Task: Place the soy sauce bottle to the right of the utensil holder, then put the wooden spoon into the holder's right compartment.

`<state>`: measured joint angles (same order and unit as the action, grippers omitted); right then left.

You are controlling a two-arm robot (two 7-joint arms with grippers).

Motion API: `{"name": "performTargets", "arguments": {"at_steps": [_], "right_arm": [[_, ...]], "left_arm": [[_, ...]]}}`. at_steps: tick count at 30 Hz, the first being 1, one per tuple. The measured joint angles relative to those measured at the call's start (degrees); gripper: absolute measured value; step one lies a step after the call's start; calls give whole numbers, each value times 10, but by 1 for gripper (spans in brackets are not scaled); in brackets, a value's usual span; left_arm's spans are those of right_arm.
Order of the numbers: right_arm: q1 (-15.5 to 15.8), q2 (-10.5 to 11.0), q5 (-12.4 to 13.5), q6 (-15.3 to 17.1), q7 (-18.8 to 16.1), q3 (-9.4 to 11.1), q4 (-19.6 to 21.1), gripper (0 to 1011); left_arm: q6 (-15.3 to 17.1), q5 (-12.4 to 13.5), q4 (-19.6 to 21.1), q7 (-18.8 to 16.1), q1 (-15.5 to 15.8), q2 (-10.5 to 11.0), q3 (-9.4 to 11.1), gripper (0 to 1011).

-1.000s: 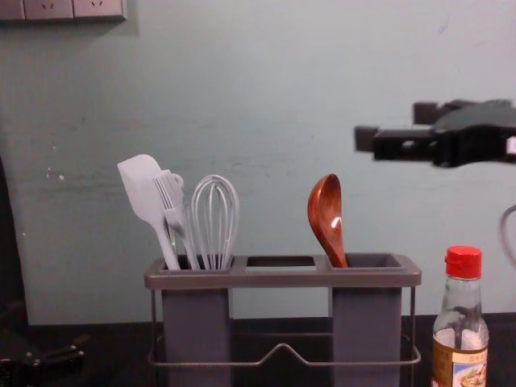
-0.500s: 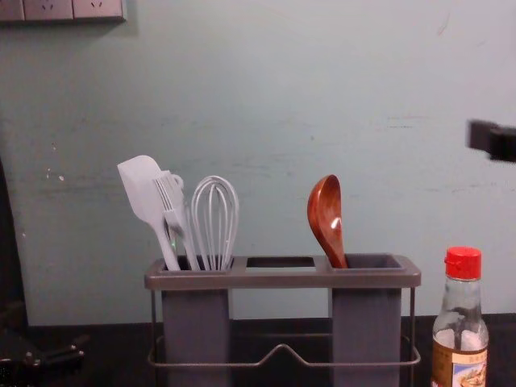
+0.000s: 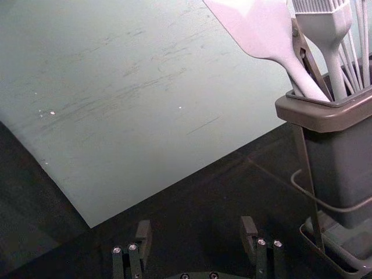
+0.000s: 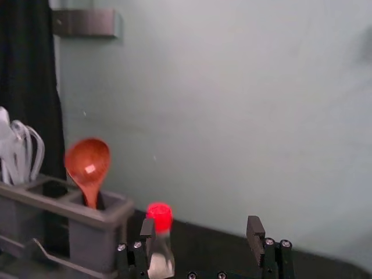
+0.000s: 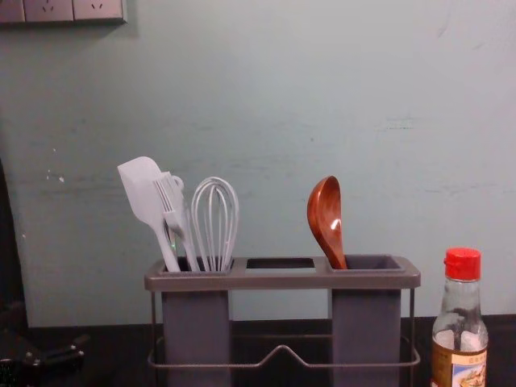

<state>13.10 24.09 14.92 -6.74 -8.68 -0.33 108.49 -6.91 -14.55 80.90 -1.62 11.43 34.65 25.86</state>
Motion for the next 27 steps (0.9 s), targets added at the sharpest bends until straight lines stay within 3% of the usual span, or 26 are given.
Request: {"name": "performTargets", "arguments": {"at_steps": [9,19,27], "right_arm": [[-9,-24,16,36,-5,7,-53,1004],[-17,-46,0,90,17,13,-59,1004],[-18,-53,-14,108,18,16,-57,1004]], "left_arm": [[0,0,0,0,0,0,0,1005],[0,0,0,0,0,0,0,1005],[0,0,0,0,0,0,0,1005]]}}
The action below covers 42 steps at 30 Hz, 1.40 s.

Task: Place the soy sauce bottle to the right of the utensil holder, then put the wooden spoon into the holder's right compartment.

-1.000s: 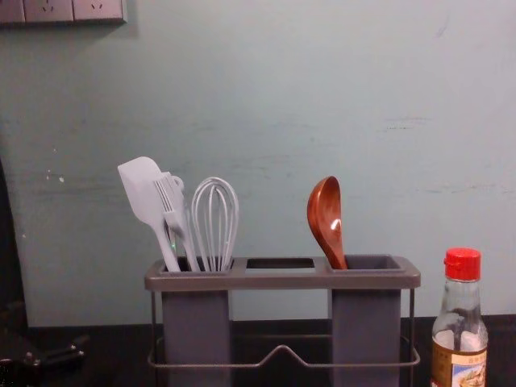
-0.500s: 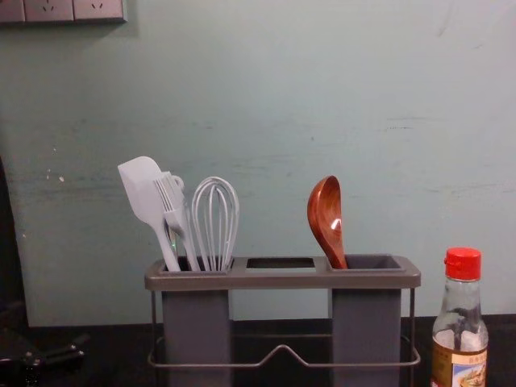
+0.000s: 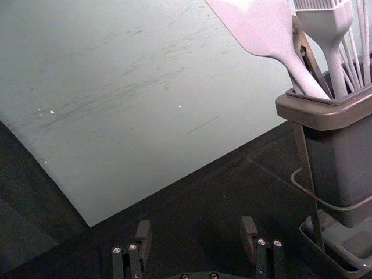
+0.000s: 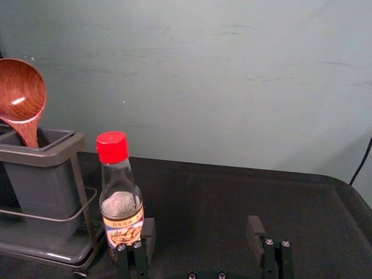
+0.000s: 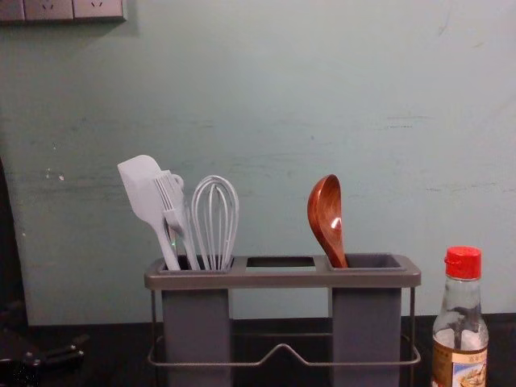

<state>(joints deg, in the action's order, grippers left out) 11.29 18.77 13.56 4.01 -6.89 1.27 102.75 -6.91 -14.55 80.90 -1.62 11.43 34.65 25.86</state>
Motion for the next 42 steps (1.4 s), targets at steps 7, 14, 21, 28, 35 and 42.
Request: {"name": "performTargets", "arguments": {"at_steps": [7,14,21,28,35,42], "right_arm": [[-1,0,-6,5,-8,0,0,1004],[-1,0,-5,4,-8,0,0,1004],[0,0,-4,2,-7,0,0,1004],[0,0,-3,2,-6,0,-1,1004],[0,0,-3,2,-6,0,-1,1004],[0,0,-2,1,-6,0,-1,1004]], "left_arm": [[0,0,0,0,0,0,0,1005],[0,0,0,0,0,0,0,1005],[0,0,0,0,0,0,0,1005],[0,0,0,0,0,0,0,1005],[0,0,0,0,0,0,0,1005],[0,0,0,0,0,0,0,1005]]}}
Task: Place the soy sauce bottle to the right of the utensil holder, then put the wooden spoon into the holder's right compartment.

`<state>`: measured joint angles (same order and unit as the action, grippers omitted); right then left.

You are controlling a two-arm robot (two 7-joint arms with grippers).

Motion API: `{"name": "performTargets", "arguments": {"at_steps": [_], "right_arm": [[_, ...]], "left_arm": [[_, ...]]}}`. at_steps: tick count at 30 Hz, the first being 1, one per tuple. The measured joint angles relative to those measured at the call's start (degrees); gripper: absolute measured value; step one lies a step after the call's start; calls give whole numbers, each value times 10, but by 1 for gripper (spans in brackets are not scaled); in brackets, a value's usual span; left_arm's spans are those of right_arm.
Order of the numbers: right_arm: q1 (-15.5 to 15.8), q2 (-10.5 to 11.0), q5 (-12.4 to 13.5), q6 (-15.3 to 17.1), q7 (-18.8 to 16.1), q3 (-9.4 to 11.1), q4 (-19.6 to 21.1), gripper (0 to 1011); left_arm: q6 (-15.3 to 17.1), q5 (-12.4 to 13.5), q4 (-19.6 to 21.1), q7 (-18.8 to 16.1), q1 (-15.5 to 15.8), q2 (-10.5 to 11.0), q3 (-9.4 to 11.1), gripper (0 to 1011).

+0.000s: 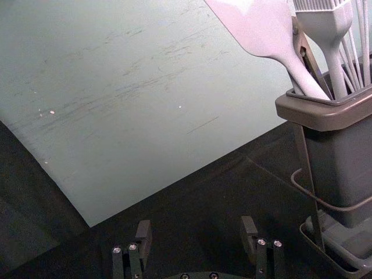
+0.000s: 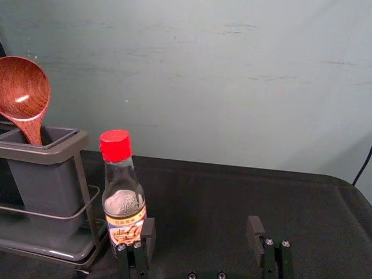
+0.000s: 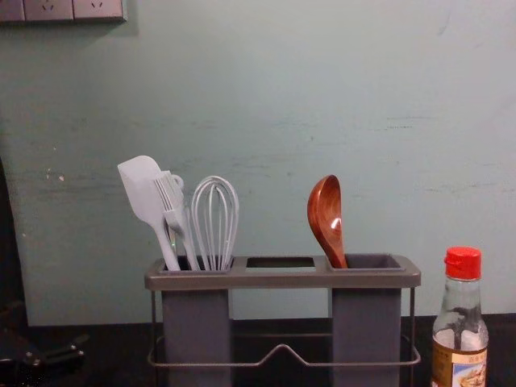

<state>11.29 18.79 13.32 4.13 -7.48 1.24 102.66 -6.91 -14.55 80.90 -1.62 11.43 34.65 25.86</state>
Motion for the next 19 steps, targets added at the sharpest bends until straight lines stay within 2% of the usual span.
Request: {"name": "performTargets", "arguments": {"at_steps": [19], "right_arm": [[0,0,0,0,0,0,0,1004]], "left_arm": [[0,0,0,0,0,0,0,1005]]}}
